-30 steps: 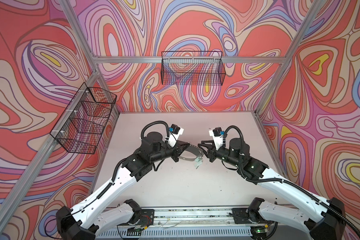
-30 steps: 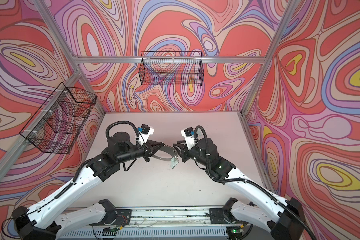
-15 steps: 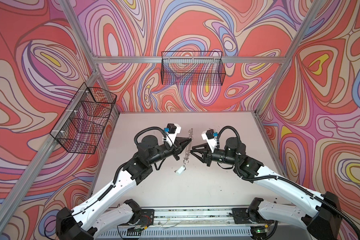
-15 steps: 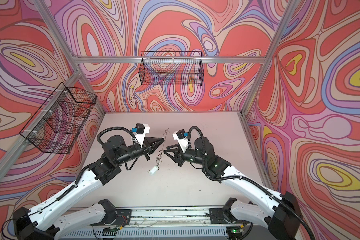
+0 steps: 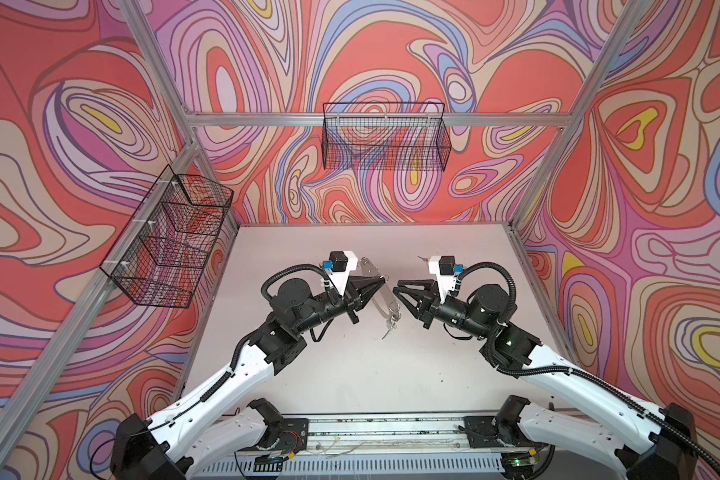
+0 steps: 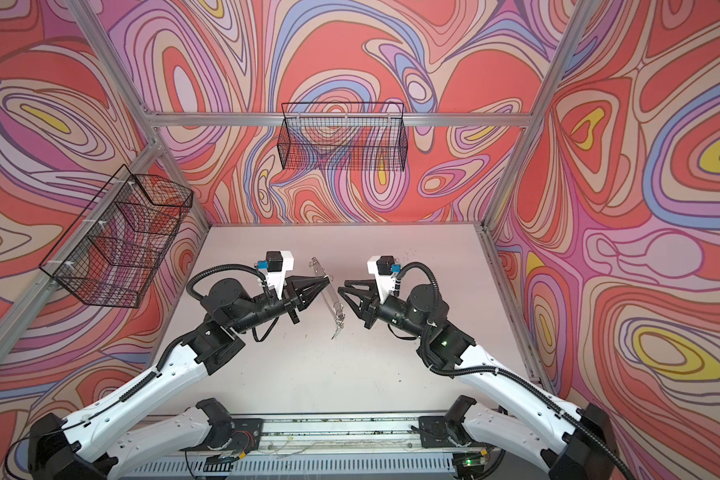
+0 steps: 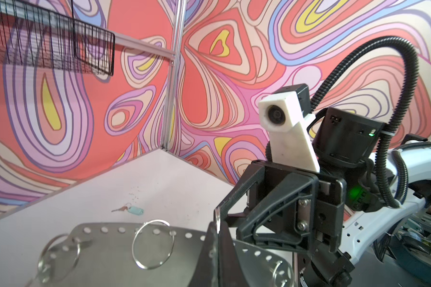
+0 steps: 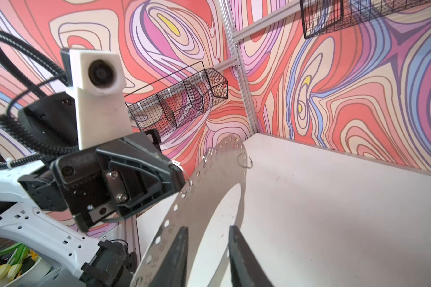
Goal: Put the keys on the keyring
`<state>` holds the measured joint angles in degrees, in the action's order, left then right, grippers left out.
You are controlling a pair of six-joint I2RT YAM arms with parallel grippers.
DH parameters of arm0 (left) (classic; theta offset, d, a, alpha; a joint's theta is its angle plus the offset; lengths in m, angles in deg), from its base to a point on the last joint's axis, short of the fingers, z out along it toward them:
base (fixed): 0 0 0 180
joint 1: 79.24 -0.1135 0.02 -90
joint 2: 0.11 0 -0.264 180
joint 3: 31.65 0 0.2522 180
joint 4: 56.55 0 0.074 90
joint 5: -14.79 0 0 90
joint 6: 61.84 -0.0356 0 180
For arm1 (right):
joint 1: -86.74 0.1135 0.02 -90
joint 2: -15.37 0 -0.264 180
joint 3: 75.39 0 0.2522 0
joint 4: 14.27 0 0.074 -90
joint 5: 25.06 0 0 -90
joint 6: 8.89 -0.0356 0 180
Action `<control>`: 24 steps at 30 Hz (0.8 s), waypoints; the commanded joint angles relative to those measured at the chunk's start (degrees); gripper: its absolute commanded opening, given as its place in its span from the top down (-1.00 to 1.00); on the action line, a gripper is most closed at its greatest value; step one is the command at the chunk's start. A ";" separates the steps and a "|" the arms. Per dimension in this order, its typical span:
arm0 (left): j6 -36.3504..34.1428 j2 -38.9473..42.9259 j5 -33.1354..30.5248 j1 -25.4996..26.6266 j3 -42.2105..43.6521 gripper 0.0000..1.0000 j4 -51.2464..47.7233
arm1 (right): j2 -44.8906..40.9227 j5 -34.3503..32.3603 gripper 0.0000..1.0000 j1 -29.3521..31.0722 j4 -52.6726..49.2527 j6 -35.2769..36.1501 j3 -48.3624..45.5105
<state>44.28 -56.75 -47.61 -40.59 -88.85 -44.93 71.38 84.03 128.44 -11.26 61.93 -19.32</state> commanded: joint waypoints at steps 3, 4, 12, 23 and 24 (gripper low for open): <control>-3.24 -0.55 -1.79 0.19 5.43 1.00 19.51 | 4.19 4.96 0.41 -0.16 2.39 -0.49 2.94; -4.65 -1.31 -1.52 0.19 6.28 1.00 22.36 | 4.98 5.68 0.41 -0.12 2.39 -0.37 3.42; -8.83 -7.64 0.26 0.19 8.82 1.00 38.99 | 8.00 8.38 0.40 -0.12 3.09 -0.04 4.37; -12.06 -7.61 0.17 0.19 9.69 1.00 39.84 | 7.98 7.10 0.39 -0.17 3.29 0.37 2.52; -11.98 -7.54 0.18 0.19 9.74 1.00 39.75 | 7.98 6.90 0.39 -0.17 3.34 0.37 2.37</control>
<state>33.92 -64.82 -48.36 -40.59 -79.24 -10.09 79.66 90.96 128.13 -9.38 61.97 -16.57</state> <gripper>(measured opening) 0.048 0.305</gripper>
